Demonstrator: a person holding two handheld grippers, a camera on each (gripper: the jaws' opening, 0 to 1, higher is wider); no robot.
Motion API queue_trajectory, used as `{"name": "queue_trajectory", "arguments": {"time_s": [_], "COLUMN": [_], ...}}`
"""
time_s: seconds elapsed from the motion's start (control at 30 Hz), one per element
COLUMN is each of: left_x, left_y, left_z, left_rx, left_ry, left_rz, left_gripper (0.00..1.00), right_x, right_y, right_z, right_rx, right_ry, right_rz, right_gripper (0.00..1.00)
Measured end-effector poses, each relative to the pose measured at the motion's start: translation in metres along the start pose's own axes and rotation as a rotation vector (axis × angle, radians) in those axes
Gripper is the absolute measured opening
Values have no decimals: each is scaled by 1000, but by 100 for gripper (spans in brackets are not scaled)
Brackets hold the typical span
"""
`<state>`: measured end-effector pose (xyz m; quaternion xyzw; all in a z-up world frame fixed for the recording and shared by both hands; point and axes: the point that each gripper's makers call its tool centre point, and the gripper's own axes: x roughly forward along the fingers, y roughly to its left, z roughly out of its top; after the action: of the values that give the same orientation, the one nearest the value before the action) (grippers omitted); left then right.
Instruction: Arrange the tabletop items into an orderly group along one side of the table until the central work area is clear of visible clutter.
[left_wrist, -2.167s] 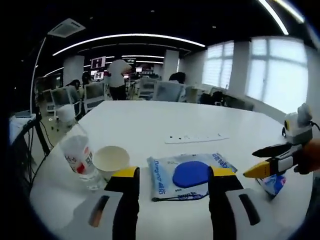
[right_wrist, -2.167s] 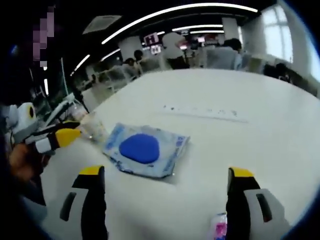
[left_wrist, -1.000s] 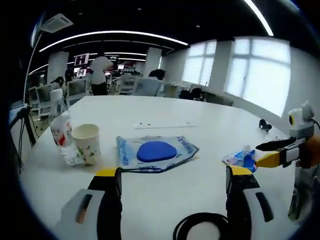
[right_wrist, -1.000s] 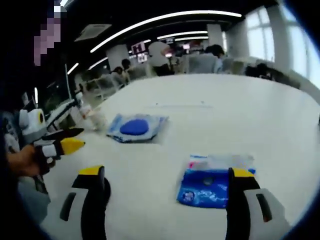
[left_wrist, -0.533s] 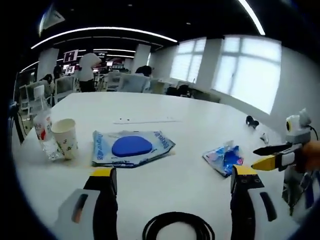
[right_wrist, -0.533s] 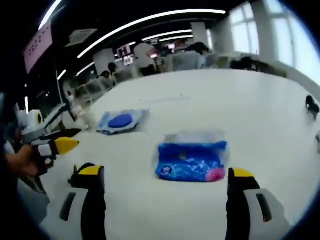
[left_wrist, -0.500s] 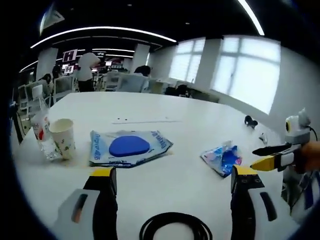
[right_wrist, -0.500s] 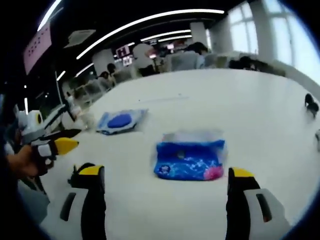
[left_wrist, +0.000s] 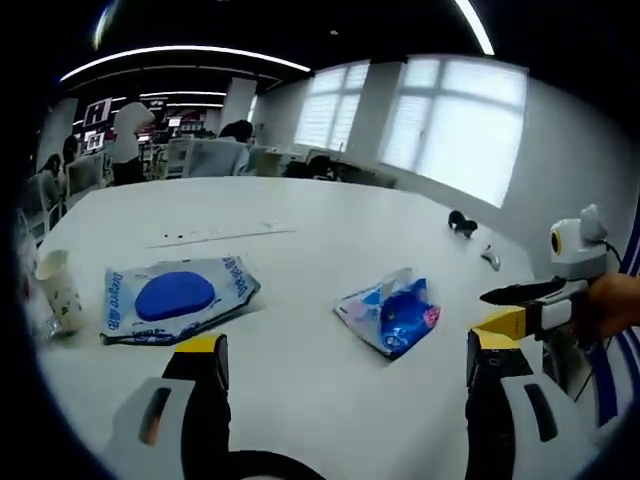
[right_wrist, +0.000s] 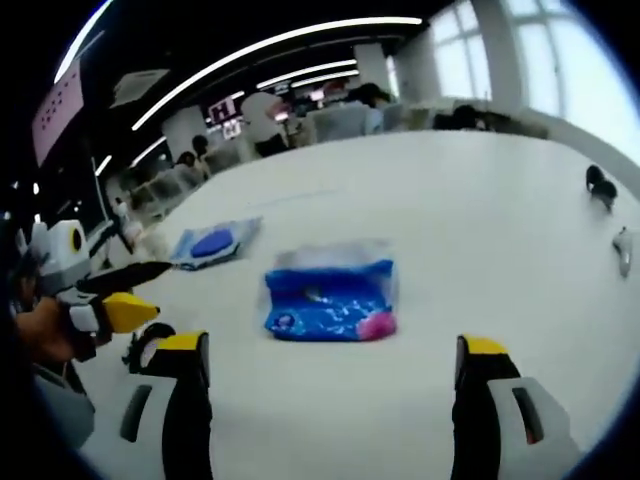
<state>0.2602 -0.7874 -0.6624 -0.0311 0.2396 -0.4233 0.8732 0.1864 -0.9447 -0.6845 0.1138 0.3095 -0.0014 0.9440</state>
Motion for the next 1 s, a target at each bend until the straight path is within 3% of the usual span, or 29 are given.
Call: {"name": "queue_trajectory", "arguments": {"time_s": [0.5,0.63,0.8,1.0], "left_x": [49,61,70,80], "left_y": [-22,-27,-21,-7], "left_z": [1,-7,-14,-20], "left_rx": [-24,-32,-18,5], "left_ry": [24,59,83,110], "left_rz": [-14,-7,26,114], "left_gripper": [99,98,91,78], "right_x": [15,24,37,50], "right_y": [-35,-39,-46,-49], "right_z": [11,12,18,22], "right_rx": [34,42,45,38], "right_ry": [-11,-2,1,6], "right_rz": [-27,-22,-18,-9], "right_gripper": [100,100,100,94]}}
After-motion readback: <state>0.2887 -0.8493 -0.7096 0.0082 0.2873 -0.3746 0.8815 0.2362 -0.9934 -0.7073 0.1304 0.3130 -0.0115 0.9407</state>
